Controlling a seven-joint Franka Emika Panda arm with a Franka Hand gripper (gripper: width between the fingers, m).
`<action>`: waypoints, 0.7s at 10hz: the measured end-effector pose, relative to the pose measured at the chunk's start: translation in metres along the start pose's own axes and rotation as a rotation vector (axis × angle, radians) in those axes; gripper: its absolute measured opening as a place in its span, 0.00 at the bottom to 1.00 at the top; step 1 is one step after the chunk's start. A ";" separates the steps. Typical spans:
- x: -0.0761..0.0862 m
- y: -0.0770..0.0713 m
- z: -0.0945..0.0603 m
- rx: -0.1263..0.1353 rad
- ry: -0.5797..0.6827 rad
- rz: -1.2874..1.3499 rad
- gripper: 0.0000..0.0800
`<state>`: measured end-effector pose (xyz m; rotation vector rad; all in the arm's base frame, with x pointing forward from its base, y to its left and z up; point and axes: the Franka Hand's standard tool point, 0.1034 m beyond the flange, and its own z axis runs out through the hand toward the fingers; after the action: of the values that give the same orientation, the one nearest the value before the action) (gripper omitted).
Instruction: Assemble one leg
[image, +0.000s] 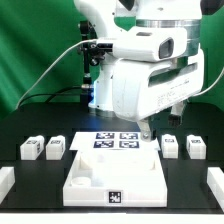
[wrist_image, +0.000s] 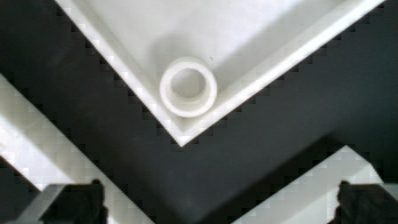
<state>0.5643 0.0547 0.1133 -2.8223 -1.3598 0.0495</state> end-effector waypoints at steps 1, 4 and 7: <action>0.000 0.000 0.000 0.000 0.000 0.000 0.81; 0.000 0.000 0.000 0.000 0.000 0.000 0.81; 0.000 0.000 0.000 0.000 0.000 0.000 0.81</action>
Offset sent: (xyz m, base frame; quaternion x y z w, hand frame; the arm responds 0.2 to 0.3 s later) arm 0.0000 0.0000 0.0000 0.0000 0.0000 0.0000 1.0000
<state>0.5643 0.0547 0.1133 -2.8223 -1.3598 0.0496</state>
